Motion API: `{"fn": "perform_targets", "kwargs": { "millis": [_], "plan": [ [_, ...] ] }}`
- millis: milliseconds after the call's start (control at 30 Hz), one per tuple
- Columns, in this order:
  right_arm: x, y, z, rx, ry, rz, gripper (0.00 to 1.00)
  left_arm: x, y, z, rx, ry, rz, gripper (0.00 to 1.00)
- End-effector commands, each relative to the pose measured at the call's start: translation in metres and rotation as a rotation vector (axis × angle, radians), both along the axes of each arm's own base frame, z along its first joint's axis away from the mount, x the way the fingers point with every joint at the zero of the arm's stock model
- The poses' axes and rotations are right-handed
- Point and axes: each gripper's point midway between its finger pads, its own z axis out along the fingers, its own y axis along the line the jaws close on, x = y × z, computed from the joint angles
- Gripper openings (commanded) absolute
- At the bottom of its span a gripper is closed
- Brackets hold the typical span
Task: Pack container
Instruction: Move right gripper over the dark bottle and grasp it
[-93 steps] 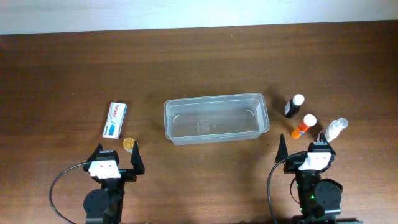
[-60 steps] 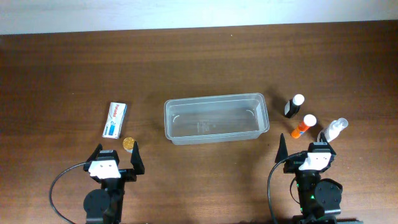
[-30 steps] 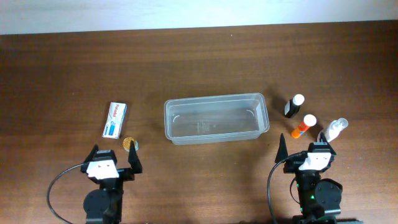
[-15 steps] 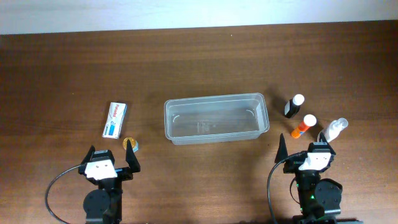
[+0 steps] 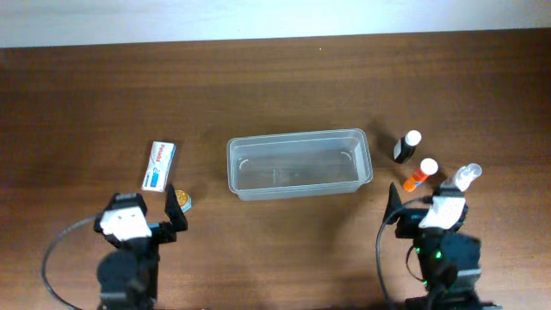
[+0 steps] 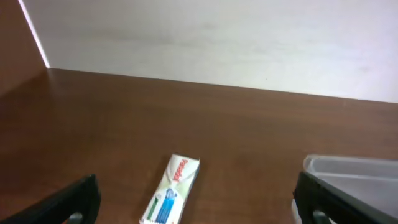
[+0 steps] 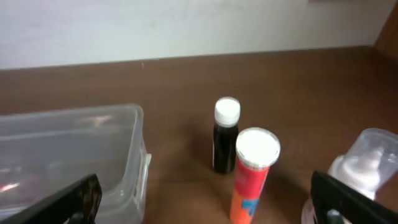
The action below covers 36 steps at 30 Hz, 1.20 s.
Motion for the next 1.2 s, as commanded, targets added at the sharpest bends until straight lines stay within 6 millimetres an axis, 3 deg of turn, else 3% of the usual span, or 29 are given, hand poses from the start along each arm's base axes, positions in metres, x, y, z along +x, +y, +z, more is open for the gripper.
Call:
{"fn": "perform_targets", "kwargs": {
  "millis": [0, 100, 267, 400, 467, 633, 800, 1033, 1167],
  "plan": [
    [0.012, -0.003, 0.035, 0.008, 0.088, -0.022, 0.98, 0.016, -0.001, 0.025, -0.003, 0.081, -0.002, 1.00],
    [0.020, -0.001, 0.044, 0.007, 0.226, -0.012, 0.98, 0.029, -0.002, 0.026, 0.002, 0.219, -0.003, 1.00],
    [0.037, 0.006, 0.057, 0.062, 0.484, -0.006, 0.98, 0.042, -0.008, 0.011, 0.000, 0.531, -0.029, 1.00],
    [0.068, 0.011, 0.076, 0.041, 0.644, 0.024, 0.98, 0.058, -0.027, 0.000, -0.054, 0.726, -0.121, 1.00],
    [0.084, 0.009, 0.075, 0.022, 0.679, 0.028, 0.98, 0.062, -0.031, -0.008, -0.069, 0.759, -0.142, 1.00],
    [0.103, -0.010, 0.043, 0.053, 0.773, -0.021, 0.99, 0.064, -0.031, -0.015, -0.069, 0.783, -0.140, 1.00],
    [0.121, -0.034, -0.005, 0.097, 0.893, -0.043, 0.99, 0.066, -0.031, -0.013, -0.069, 0.774, -0.140, 1.00],
    [0.137, -0.036, -0.058, 0.066, 1.025, 0.003, 0.99, 0.066, -0.031, -0.013, -0.068, 0.774, -0.141, 1.00],
    [0.144, -0.037, -0.069, 0.065, 1.027, 0.001, 0.99, 0.066, -0.031, -0.013, -0.068, 0.774, -0.141, 1.00]
  ]
}}
